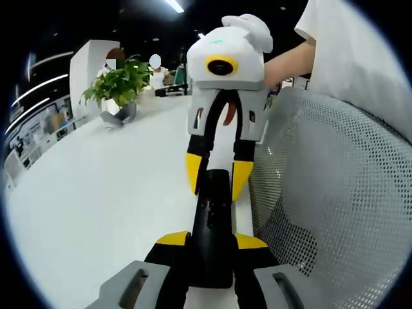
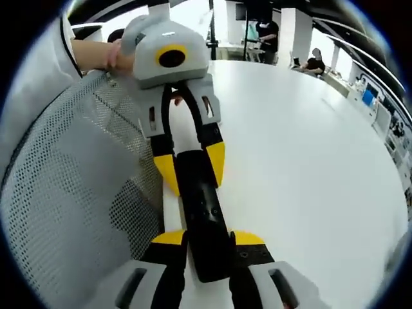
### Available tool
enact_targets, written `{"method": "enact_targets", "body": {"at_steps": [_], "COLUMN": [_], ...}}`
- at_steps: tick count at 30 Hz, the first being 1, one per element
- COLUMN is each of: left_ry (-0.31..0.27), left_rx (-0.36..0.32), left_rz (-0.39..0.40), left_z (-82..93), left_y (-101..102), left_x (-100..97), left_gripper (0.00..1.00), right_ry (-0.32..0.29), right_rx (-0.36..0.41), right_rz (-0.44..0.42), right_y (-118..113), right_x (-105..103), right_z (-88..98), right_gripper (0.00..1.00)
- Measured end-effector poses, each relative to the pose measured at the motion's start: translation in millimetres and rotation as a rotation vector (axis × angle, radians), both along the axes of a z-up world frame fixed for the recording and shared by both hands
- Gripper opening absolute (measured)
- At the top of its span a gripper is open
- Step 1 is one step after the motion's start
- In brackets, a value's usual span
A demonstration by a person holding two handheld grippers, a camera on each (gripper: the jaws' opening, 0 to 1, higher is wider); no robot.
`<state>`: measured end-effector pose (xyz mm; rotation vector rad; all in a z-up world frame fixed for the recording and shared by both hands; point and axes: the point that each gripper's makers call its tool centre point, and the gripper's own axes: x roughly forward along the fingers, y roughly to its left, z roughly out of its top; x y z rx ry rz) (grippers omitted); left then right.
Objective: Press the specified remote control buttons in sequence, fully releasing each button before pressing the next.
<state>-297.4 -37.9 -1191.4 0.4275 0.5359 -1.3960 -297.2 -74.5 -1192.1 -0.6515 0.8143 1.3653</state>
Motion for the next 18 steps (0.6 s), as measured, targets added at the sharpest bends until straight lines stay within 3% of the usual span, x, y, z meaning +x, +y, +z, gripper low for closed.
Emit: {"method": "enact_targets", "body": {"at_steps": [7,11,18], "left_ry": [-0.001,-0.001,0.100], "left_rx": [-0.002,0.001,-0.012], "left_rz": [0.003,0.010,0.099], "left_z": [0.1,0.4,3.4], "left_y": [0.2,0.2,3.1], "left_x": [0.0,0.0,6.2], "left_gripper": [0.24,0.25,0.27], "right_ry": [0.008,-0.059,-0.059], "right_rx": [0.014,-0.019,-0.010], "right_rz": [0.022,0.083,0.050], "right_y": [-2.8,-2.6,-1.1], "right_x": [-0.6,-2.2,-0.4], "right_z": [-0.9,-3.2,-2.5], "right_gripper": [0.23,0.22,0.21]}}
